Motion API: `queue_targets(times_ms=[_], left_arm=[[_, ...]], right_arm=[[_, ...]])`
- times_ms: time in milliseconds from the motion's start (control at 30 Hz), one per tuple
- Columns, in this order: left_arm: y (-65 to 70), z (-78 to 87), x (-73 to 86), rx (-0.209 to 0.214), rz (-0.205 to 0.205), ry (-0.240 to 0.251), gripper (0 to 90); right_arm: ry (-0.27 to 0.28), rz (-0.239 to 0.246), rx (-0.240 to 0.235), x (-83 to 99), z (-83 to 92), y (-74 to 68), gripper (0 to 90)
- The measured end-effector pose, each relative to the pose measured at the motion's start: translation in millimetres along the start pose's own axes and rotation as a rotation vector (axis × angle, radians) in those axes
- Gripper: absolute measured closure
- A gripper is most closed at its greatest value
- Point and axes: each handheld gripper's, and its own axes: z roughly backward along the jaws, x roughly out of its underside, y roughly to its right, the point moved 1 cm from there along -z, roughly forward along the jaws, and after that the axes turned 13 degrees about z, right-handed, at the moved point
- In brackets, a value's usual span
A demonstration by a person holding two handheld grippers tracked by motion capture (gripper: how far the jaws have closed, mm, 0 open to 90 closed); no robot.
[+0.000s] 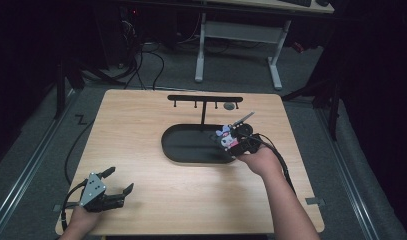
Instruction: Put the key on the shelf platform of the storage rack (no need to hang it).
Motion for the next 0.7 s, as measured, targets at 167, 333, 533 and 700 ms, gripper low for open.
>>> queue_targets(times_ms=[167, 333, 533, 700], left_arm=[[0.0, -0.3, 0.1, -0.001, 0.001, 0.002, 15.4], [0.0, -0.4, 0.0, -0.001, 0.002, 0.000, 15.4], [0.0, -0.5, 0.0, 0.000, 0.003, -0.002, 15.4], [0.1, -0.4, 0.0, 0.000, 0.002, -0.001, 15.4]], right_arm=[[0.006, -0.010, -0.002, -8.6, -8.9, 3.5, 47.6], [0.012, -0.028, -0.011, -19.1, -19.9, 6.9, 47.6], [0.011, -0.026, -0.017, -28.3, -30.4, 5.6, 47.6], [0.027, -0.016, -0.003, -34.9, -33.2, 3.7, 47.6]])
